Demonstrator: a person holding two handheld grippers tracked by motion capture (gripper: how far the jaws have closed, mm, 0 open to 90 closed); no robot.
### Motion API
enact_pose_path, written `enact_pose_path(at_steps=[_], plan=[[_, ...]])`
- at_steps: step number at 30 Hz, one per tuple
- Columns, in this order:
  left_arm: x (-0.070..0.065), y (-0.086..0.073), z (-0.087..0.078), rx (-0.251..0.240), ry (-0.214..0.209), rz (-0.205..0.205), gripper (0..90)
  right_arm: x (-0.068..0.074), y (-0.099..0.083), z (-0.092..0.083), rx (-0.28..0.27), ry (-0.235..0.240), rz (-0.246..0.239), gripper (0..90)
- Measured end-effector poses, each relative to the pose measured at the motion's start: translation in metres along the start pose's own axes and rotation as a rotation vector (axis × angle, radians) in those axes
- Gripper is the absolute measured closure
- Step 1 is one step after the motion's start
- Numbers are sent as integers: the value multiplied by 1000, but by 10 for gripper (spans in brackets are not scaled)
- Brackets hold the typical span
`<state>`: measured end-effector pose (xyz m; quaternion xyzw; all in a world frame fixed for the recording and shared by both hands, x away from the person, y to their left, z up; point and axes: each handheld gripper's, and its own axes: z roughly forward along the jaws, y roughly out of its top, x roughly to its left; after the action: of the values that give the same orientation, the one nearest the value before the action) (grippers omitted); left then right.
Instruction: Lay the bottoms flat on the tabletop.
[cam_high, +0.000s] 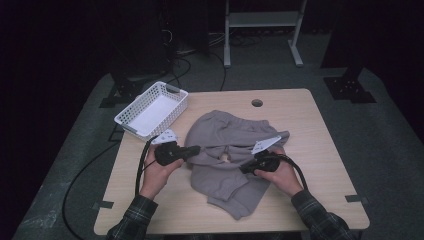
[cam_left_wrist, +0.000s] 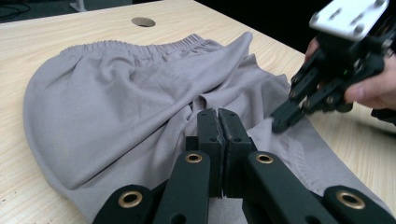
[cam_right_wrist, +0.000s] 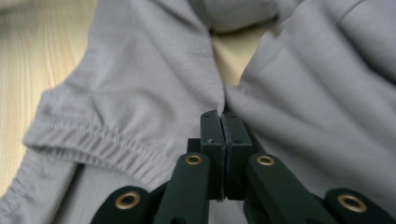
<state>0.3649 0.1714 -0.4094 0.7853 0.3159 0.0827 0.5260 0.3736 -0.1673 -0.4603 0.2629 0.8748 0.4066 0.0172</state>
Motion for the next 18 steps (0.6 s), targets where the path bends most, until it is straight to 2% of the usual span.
enact_pose_path(at_steps=[5,9,11,14,18], plan=[[-1,1,1,-12,-11,-6,890,-5,13,-35,-138,-109,2,895],[-3,2,4,-19,-32,-7,890,-4,25,-63,-222,-200,-43,896],[-4,2,6,-14,-34,-4,892,2,30,-74,-248,-243,-89,896],[-3,0,6,3,-22,0,892,13,33,-78,-239,-197,-138,896],[2,-4,5,10,-16,-15,892,29,27,-57,-147,-80,-183,896]])
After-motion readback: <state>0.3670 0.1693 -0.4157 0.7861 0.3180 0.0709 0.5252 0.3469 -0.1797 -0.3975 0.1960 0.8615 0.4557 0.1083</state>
